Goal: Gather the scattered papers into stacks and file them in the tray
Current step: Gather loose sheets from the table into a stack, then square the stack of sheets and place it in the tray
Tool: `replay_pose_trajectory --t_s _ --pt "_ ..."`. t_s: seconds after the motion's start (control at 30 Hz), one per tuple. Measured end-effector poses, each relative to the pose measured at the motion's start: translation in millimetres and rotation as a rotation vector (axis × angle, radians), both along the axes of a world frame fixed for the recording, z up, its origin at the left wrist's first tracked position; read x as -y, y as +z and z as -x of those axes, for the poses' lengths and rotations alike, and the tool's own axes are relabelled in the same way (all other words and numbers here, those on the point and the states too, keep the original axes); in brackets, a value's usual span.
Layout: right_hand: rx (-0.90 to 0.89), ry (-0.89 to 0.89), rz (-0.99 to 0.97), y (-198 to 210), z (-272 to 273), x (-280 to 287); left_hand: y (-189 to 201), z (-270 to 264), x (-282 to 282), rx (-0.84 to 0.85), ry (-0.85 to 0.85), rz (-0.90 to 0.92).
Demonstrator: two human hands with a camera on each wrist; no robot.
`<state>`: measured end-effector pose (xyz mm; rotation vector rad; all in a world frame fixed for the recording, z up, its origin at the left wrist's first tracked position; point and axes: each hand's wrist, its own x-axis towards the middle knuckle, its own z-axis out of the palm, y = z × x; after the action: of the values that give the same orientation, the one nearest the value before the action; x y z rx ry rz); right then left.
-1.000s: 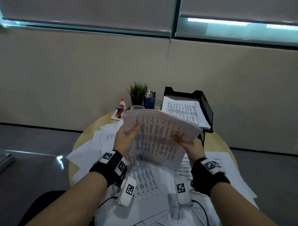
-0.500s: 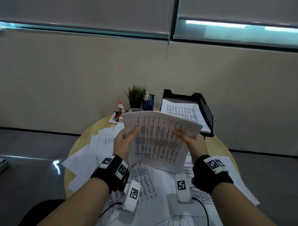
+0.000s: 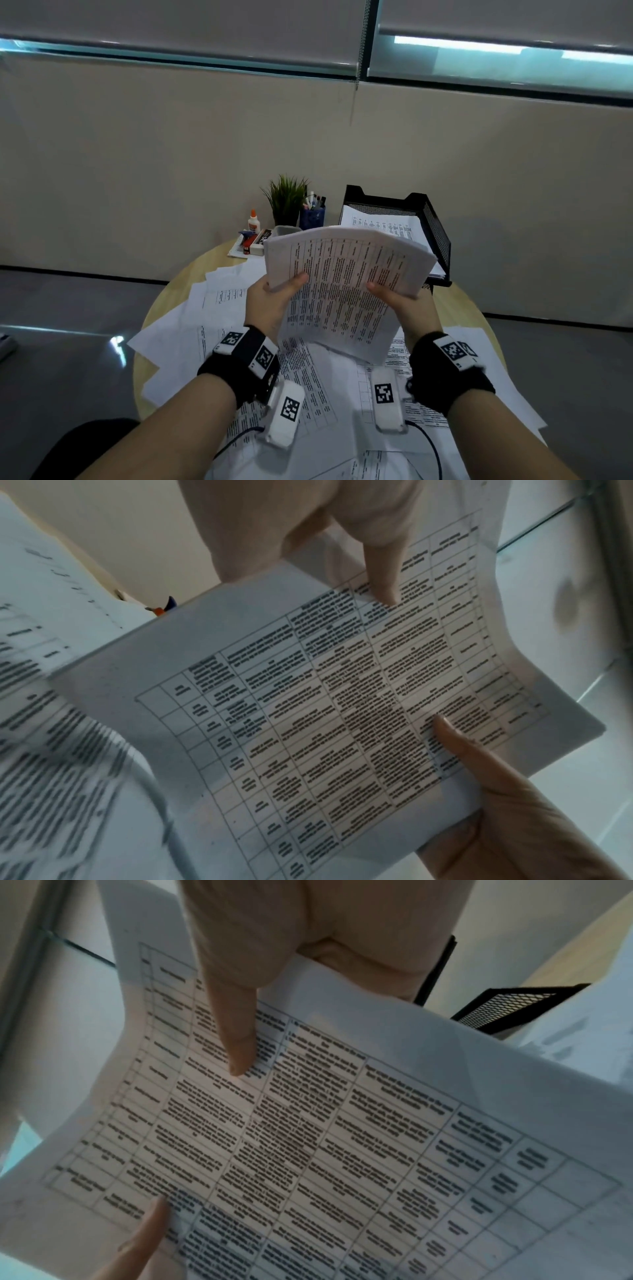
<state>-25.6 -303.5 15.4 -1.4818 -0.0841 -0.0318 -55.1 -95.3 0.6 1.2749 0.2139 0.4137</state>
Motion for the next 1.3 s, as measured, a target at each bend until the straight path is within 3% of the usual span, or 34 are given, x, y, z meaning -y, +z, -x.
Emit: replay_pose_trajectory --t_s 0.27,0.4,0.57,0.7,0.9,1.1,1.3 --pt "-0.143 0.009 0.093 -34 0 1 -32 -1 -2 -0.138 -0.072 -0.205" --pt "-0.202 -0.004 0.056 -5 0 3 -27 -7 -8 -0.142 -0.1 -0.32" --pt "-0.256 -0.012 0.032 40 5 17 -27 4 -9 -0.311 -0.375 -0.415" --pt "-0.259 -0.05 0.066 43 -19 32 -21 4 0 -0.314 -0.409 -0.444" --pt "-0.211 -0.149 0.427 37 -37 47 16 -29 19 -0.279 -0.383 -0.489" --pt "-0.08 -0.181 0.743 57 -69 59 62 -73 44 -0.395 -0.426 -0.5" --pt "-0.034 -0.197 0.984 65 -127 62 71 -136 47 -0.322 -0.279 -0.558"
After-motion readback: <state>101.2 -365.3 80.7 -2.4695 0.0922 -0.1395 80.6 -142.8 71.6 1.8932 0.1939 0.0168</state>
